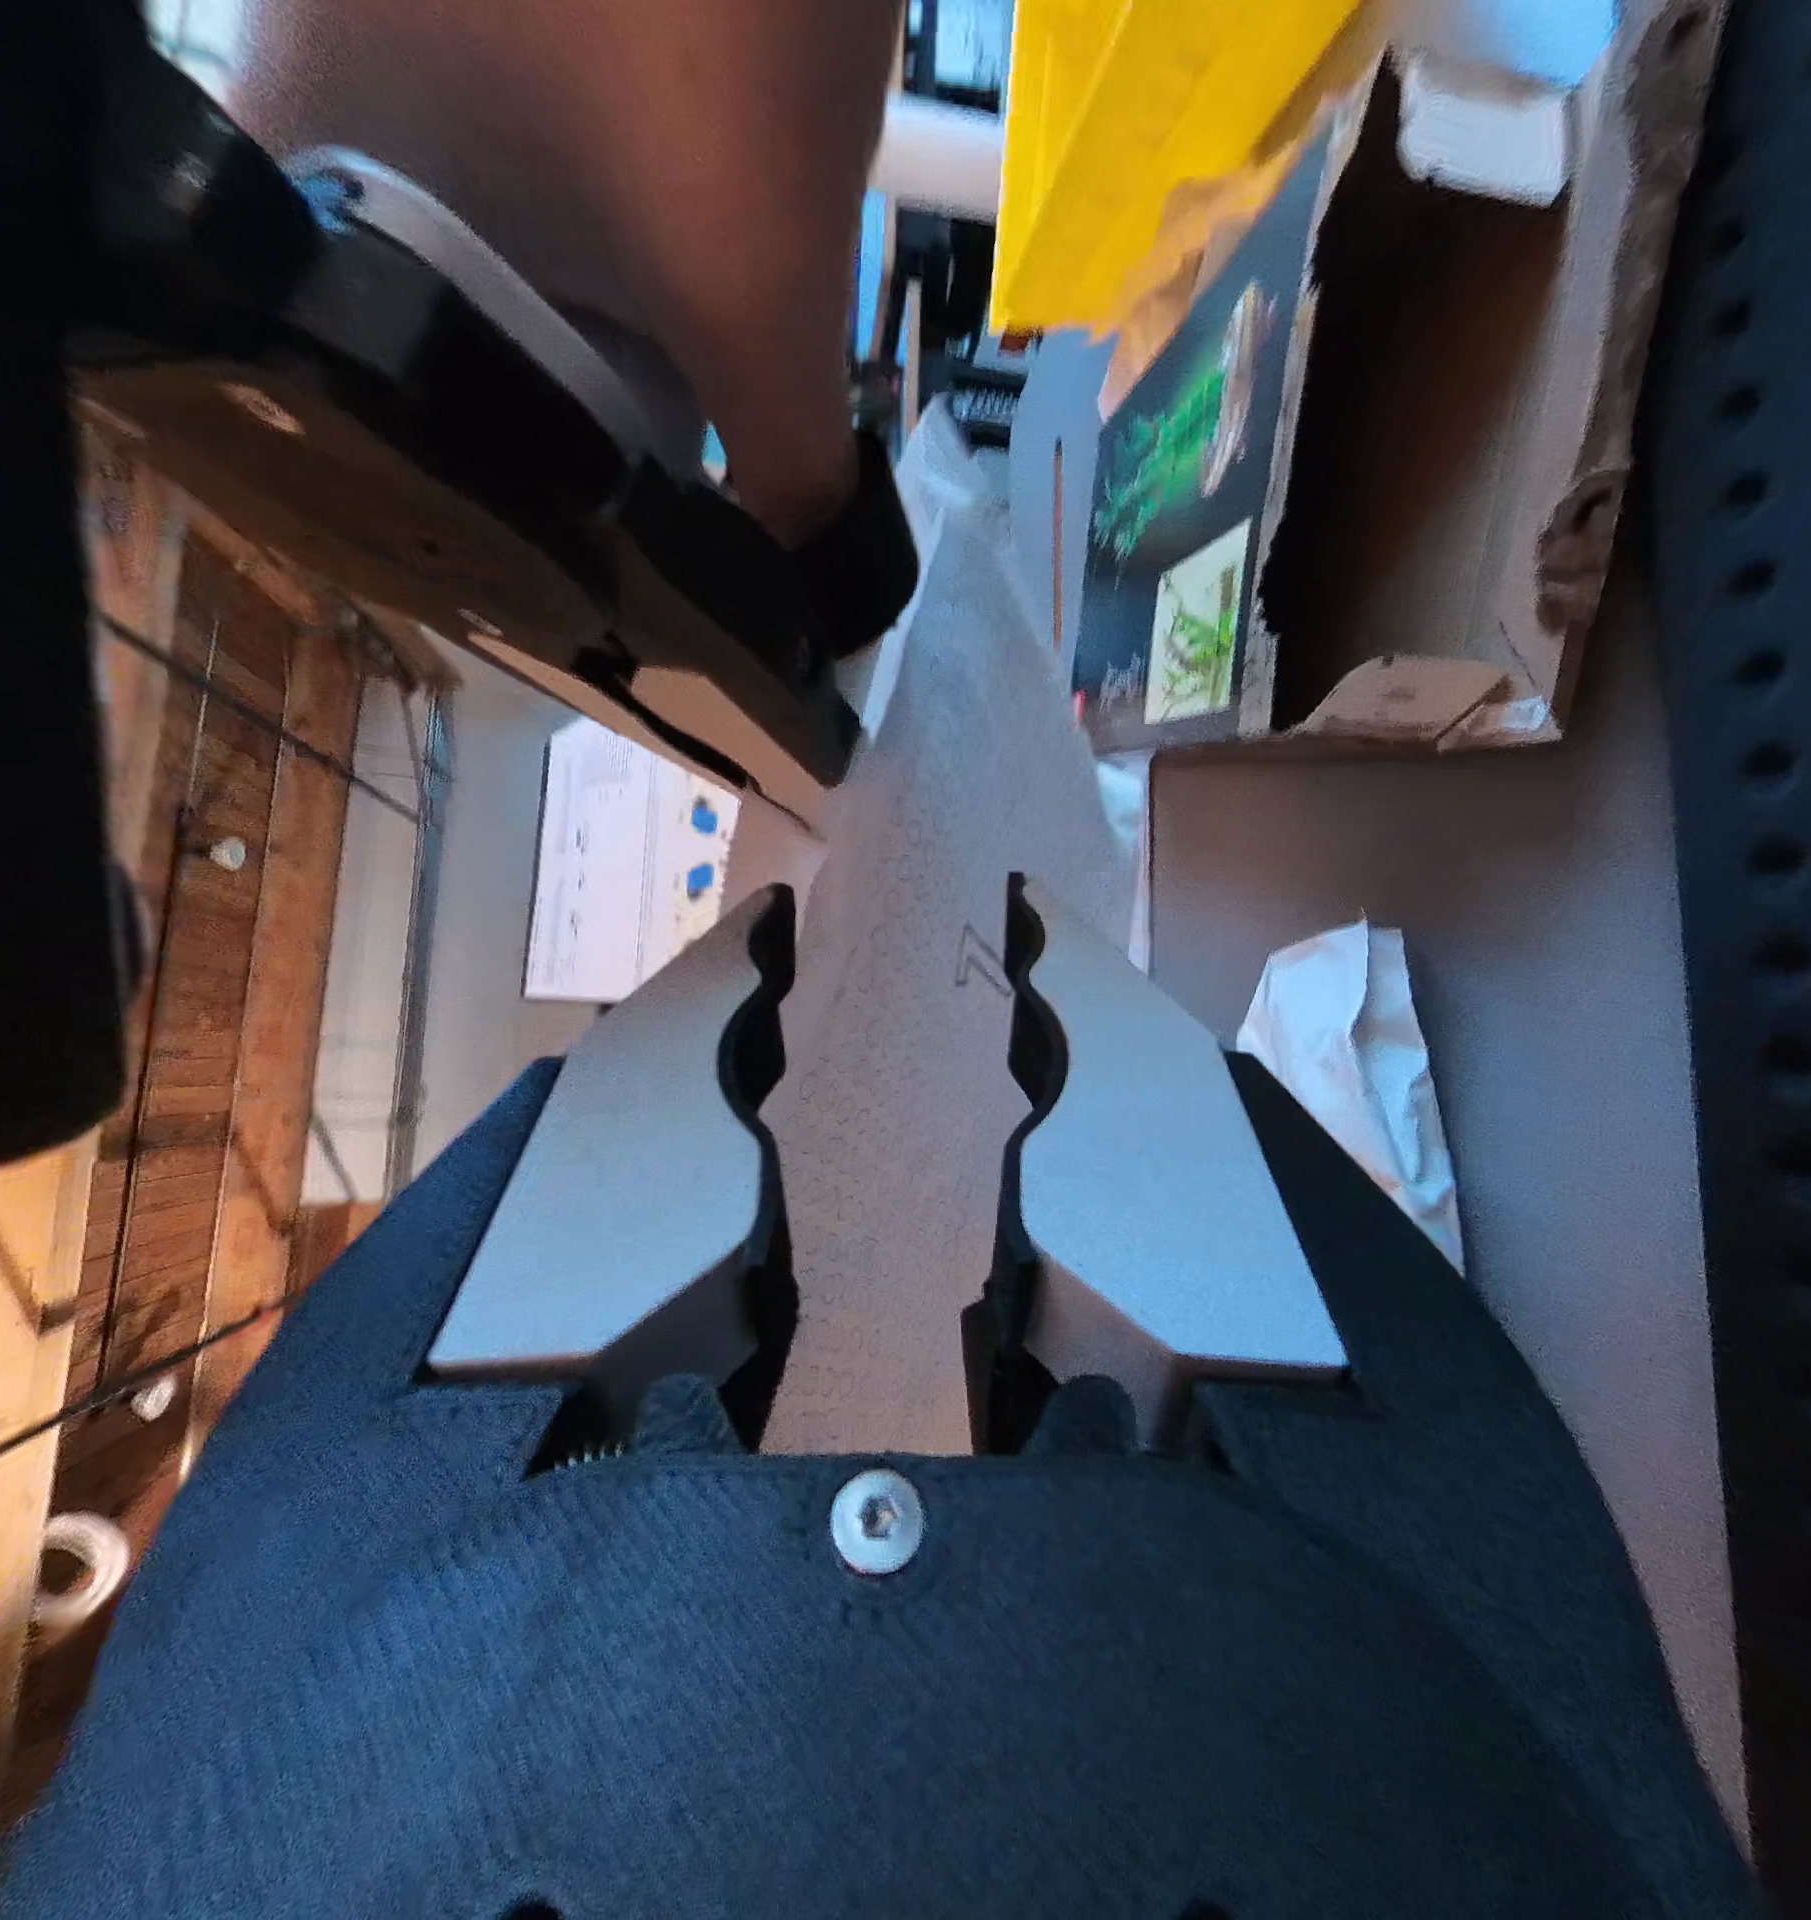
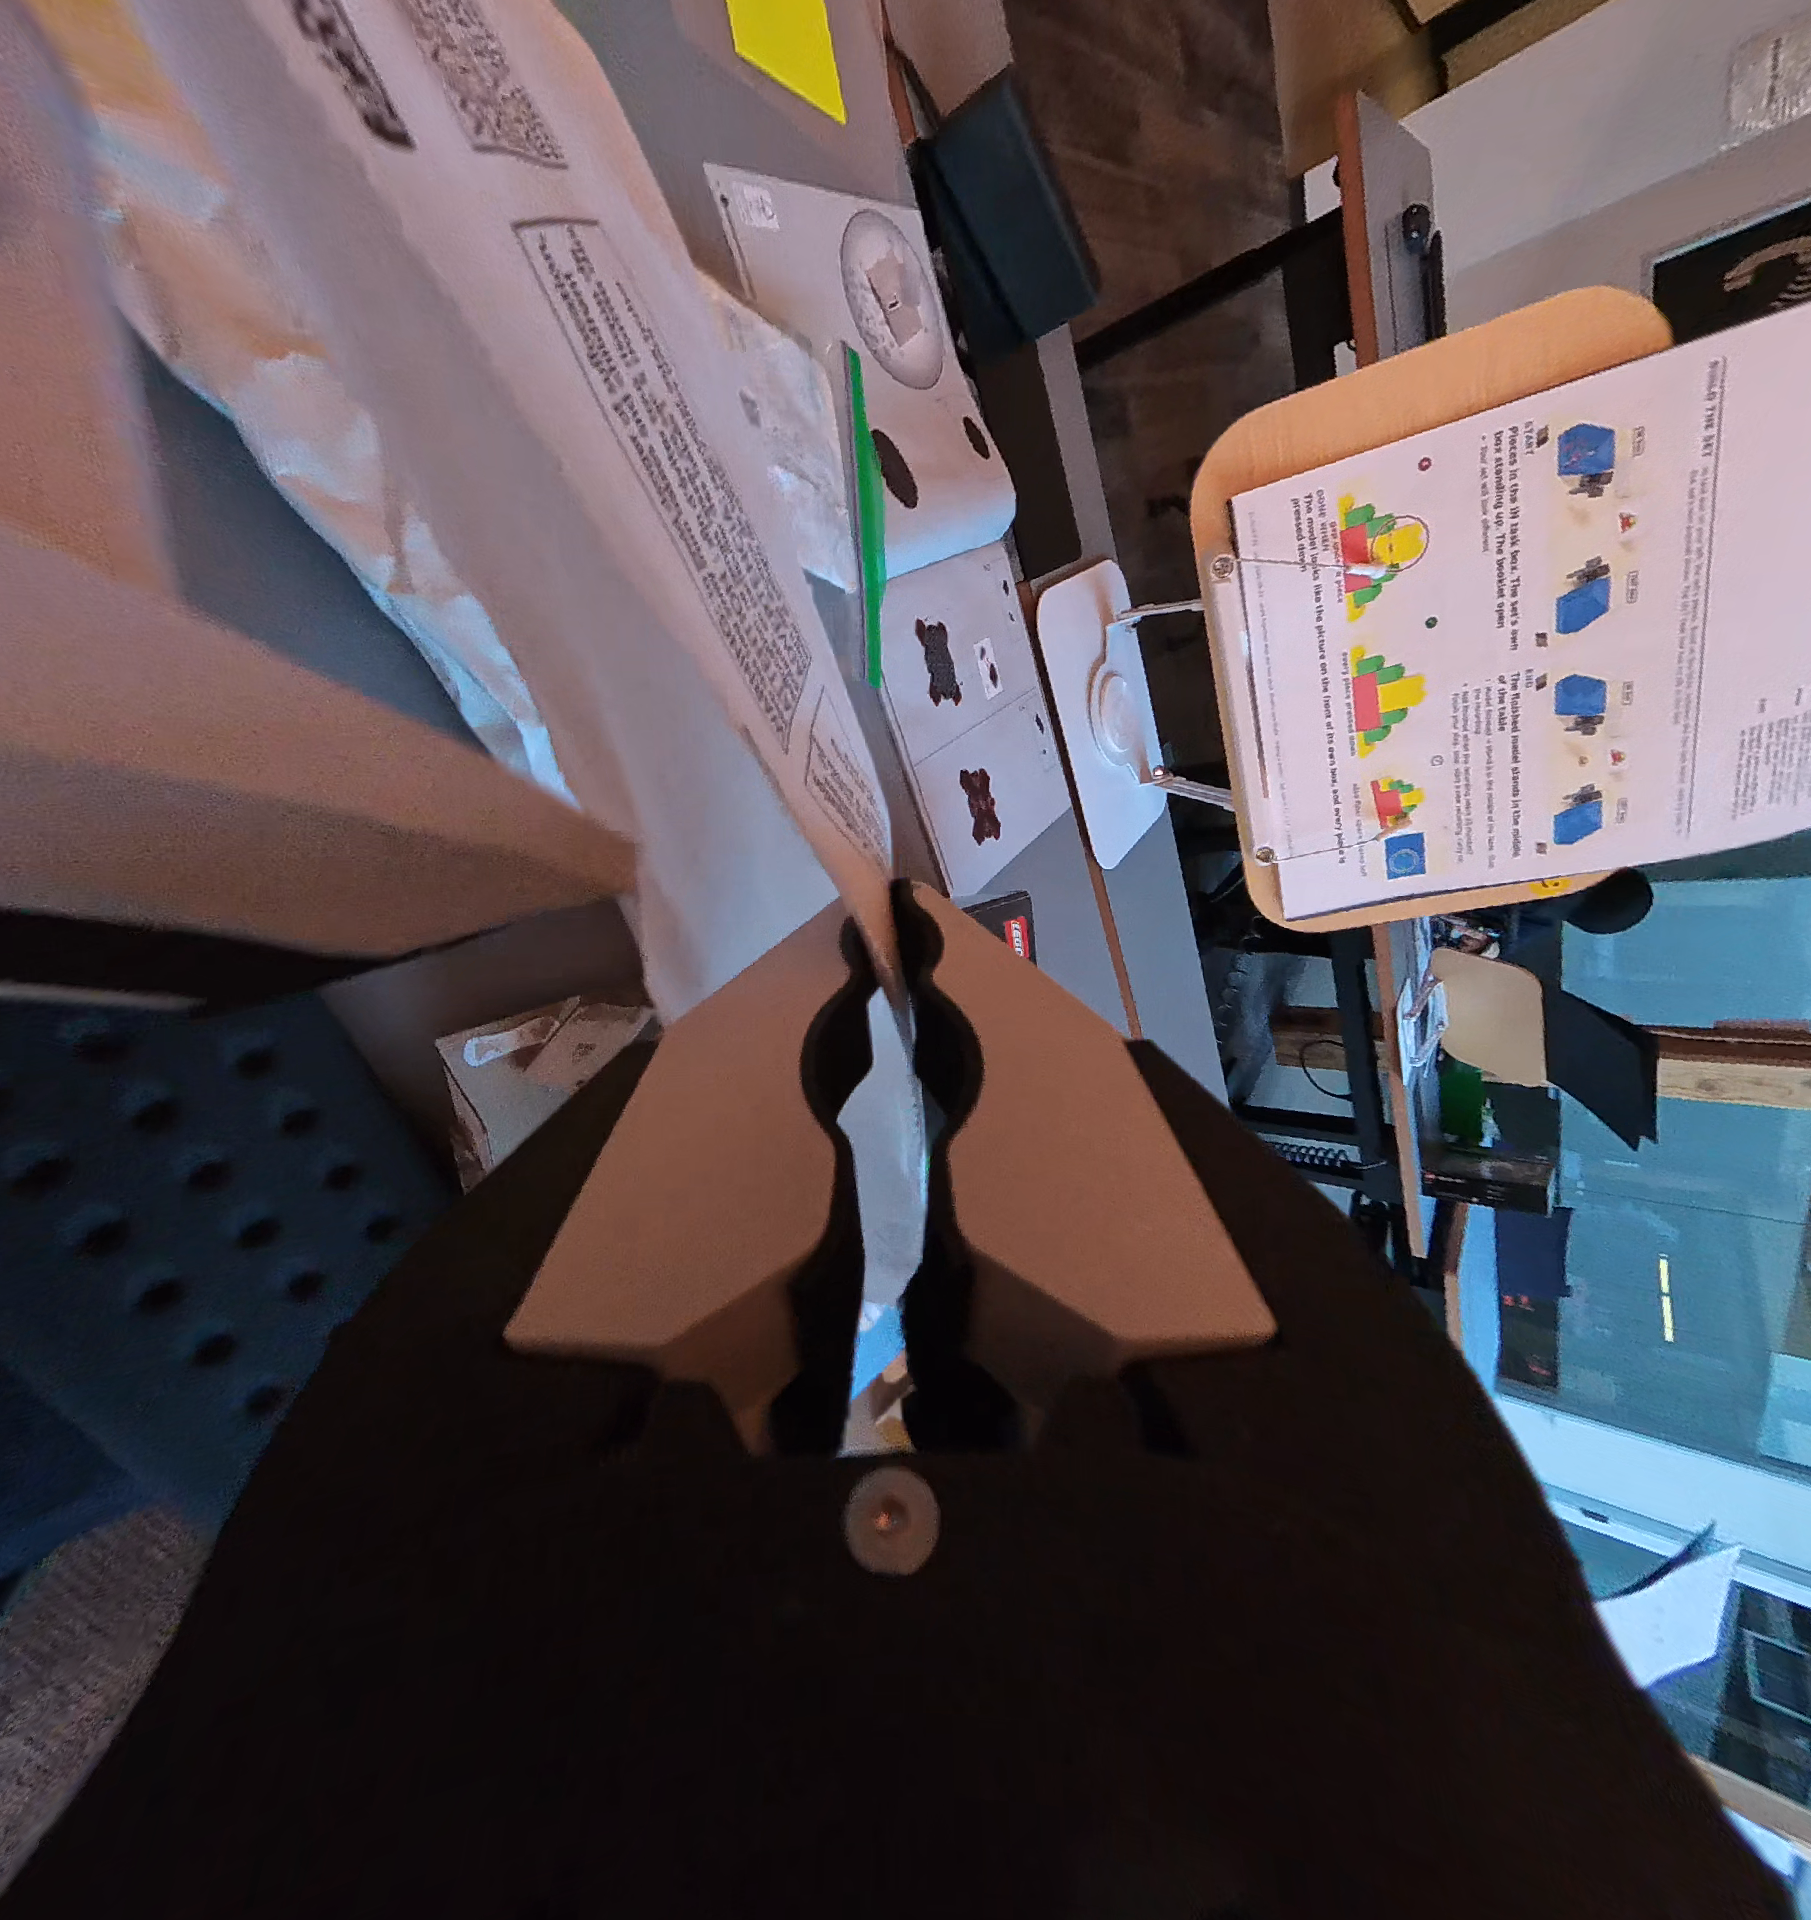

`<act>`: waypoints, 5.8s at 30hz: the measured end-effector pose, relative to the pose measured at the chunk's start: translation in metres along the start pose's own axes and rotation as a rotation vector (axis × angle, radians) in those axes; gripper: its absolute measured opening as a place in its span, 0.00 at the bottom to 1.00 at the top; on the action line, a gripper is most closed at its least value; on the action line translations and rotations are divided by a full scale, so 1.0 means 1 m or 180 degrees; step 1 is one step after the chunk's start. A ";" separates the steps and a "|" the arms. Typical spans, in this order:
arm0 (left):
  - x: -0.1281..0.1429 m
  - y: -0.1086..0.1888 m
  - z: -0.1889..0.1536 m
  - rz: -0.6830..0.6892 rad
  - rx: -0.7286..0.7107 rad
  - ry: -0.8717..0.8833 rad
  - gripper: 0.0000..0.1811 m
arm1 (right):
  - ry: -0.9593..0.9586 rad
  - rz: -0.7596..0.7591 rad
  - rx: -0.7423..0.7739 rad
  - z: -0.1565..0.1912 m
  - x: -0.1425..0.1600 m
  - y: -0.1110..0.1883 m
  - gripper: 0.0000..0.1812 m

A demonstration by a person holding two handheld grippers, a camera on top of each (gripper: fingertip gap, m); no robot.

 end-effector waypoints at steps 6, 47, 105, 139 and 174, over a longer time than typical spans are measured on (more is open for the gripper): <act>0.004 -0.017 -0.009 0.0373 0.0457 0.0359 0.01 | 0.0199 0.0159 0.0024 0.010 0.004 -0.012 0.00; 0.021 -0.029 -0.057 0.1233 0.1442 0.0315 0.00 | 0.0744 0.0876 -0.1007 0.047 -0.004 -0.083 0.00; 0.240 0.103 0.066 0.1414 0.1133 0.1775 0.00 | -0.2938 0.1220 -0.4134 -0.041 0.007 -0.374 0.26; 0.174 -0.052 0.042 0.0736 0.2239 0.1505 0.00 | -0.1853 -0.0521 -0.3241 -0.205 -0.019 -0.108 0.00; 0.147 -0.095 -0.034 -0.0243 0.1764 0.0773 0.00 | -0.2082 0.0539 -0.3044 -0.172 -0.066 -0.116 0.00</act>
Point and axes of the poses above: each gripper's, where its closed fingertips meet, y back along the fingers, x out of its underside, z = x × y across the jaws, the point moved 9 cm from there along y, back along the fingers, and after that the axes turned 12 degrees about -y, right-handed, at the moved point
